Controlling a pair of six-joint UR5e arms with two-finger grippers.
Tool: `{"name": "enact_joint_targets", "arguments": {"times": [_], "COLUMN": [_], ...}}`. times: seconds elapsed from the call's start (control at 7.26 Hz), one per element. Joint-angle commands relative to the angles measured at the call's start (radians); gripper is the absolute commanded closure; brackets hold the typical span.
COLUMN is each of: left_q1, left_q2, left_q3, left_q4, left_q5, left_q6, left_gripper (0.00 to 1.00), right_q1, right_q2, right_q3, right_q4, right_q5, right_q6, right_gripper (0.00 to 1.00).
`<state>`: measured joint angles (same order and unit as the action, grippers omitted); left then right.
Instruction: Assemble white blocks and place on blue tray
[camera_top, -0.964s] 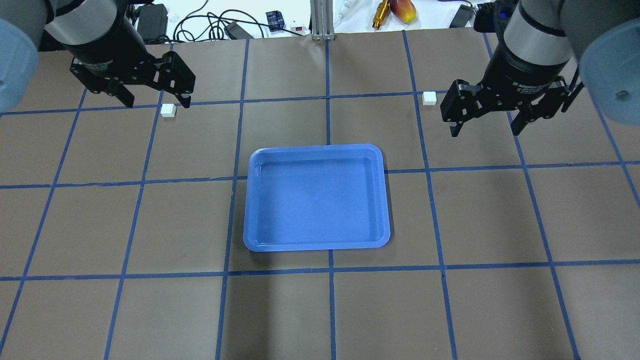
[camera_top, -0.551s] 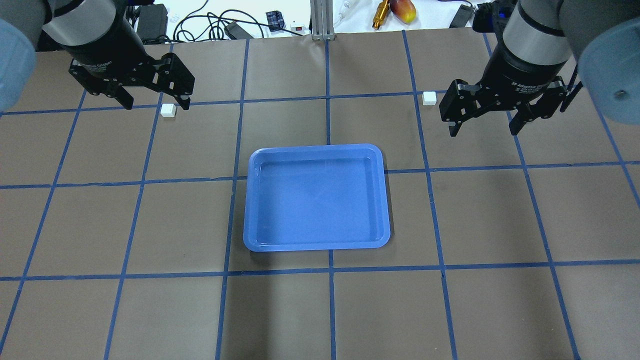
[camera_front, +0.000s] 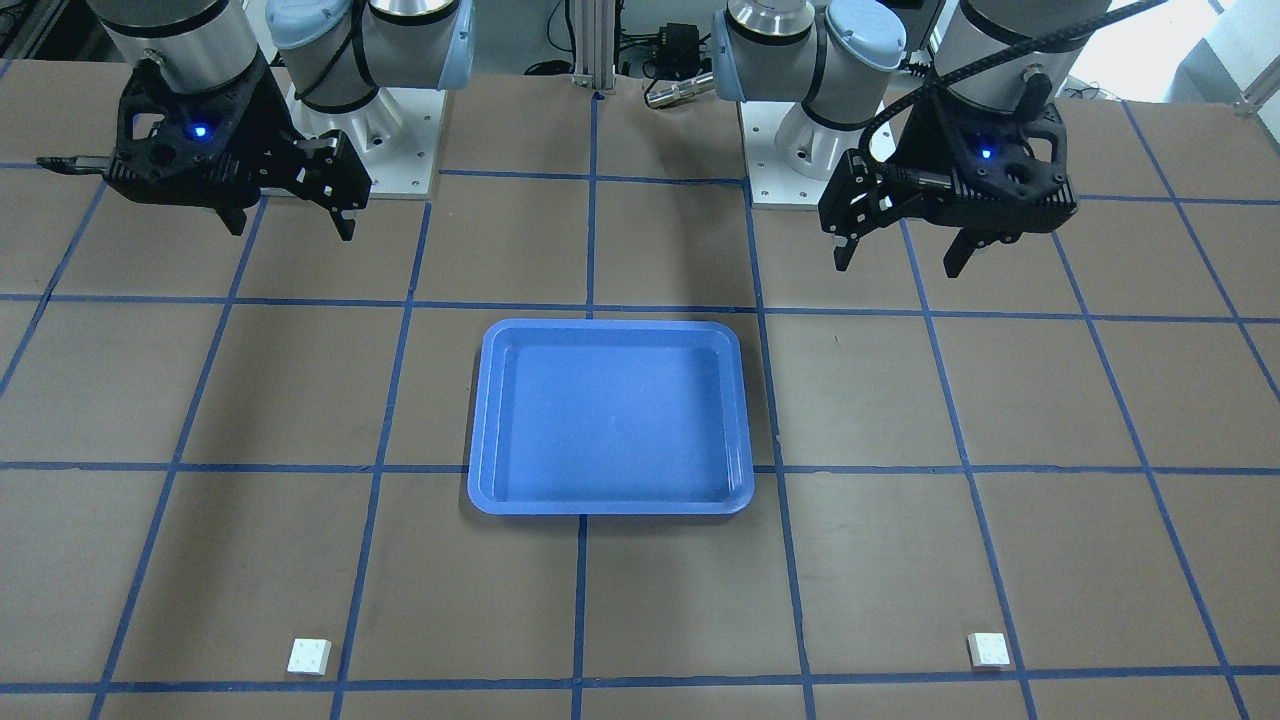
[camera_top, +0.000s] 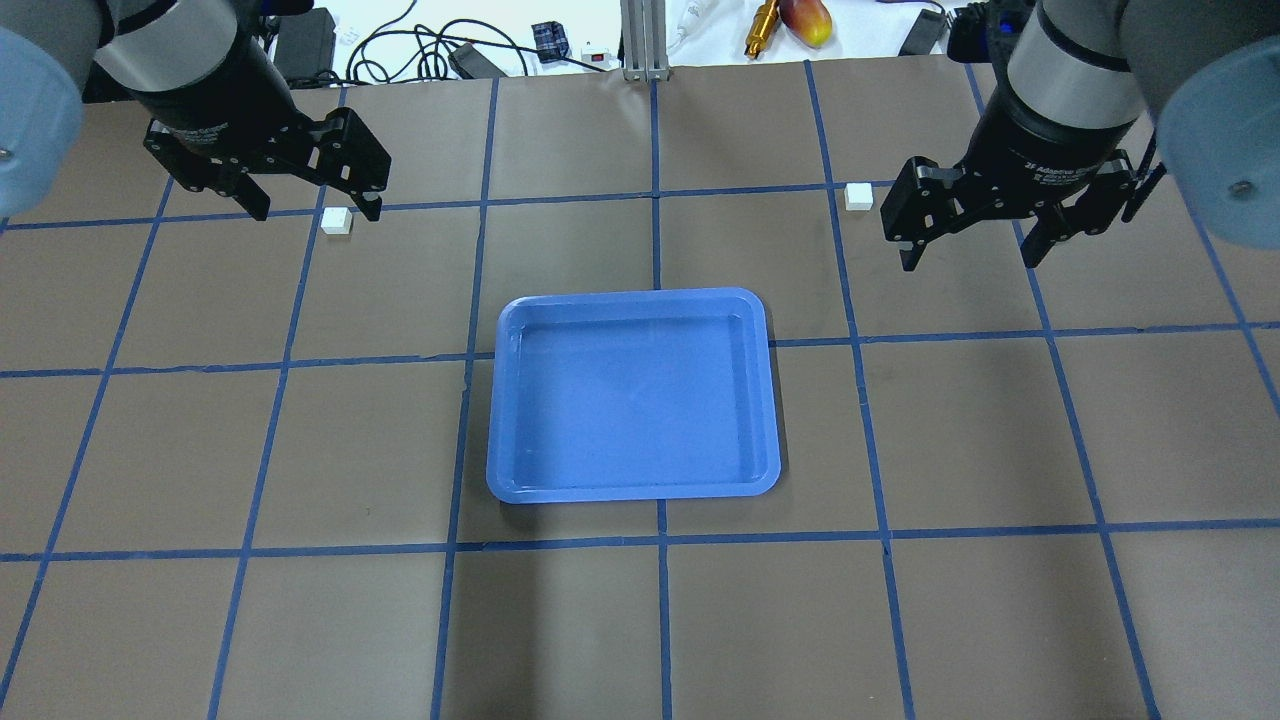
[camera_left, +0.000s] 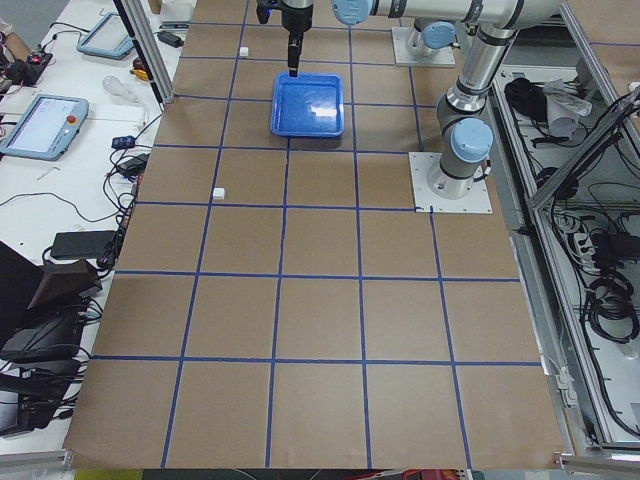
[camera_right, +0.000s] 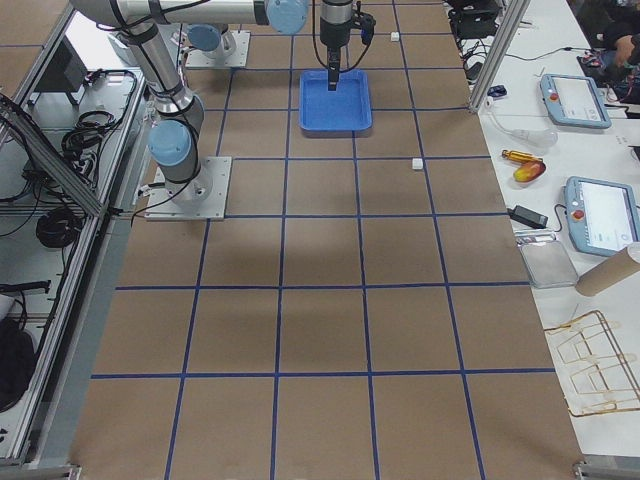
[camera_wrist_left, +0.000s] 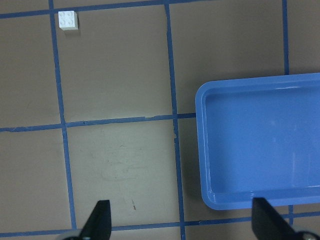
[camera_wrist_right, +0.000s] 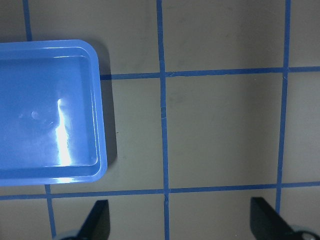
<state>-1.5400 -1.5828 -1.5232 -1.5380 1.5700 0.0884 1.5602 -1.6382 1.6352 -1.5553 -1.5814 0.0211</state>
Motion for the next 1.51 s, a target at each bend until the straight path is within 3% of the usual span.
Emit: {"name": "enact_joint_targets", "arguments": {"times": [0.0, 0.28, 0.55, 0.69, 0.83, 0.96, 1.24, 1.38], "left_q1": [0.070, 0.185, 0.189, 0.189, 0.192, 0.198, 0.216, 0.219], "left_q2": [-0.067, -0.191, -0.358, -0.450, -0.518, -0.566, -0.644, -0.684], "left_q3": [0.008, 0.047, 0.131, 0.170, 0.196, 0.210, 0.213, 0.225], "left_q4": [0.025, 0.047, 0.113, 0.190, 0.231, 0.278, 0.385, 0.427], "left_q5": [-0.012, -0.012, 0.007, 0.016, 0.016, 0.043, 0.047, 0.050], "left_q6": [0.051, 0.109, 0.128, 0.122, 0.129, 0.173, 0.217, 0.218], "left_gripper": [0.00, 0.00, 0.00, 0.00, 0.00, 0.00, 0.00, 0.00], "right_q1": [0.001, -0.002, -0.058, -0.137, -0.216, -0.235, -0.238, -0.238], "right_q2": [0.000, 0.004, 0.027, 0.041, 0.090, 0.136, 0.275, 0.347], "right_q3": [0.000, 0.000, -0.009, -0.009, -0.015, -0.020, -0.044, -0.084], "right_q4": [0.003, -0.003, -0.008, -0.038, -0.064, -0.113, -0.338, -0.351], "right_q5": [0.006, 0.004, 0.036, 0.151, 0.165, 0.170, 0.181, 0.198], "right_q6": [0.010, -0.003, -0.120, -0.298, -0.504, -0.677, -0.987, -1.161], "right_gripper": [0.00, 0.00, 0.00, 0.00, 0.00, 0.00, 0.01, 0.00]}}
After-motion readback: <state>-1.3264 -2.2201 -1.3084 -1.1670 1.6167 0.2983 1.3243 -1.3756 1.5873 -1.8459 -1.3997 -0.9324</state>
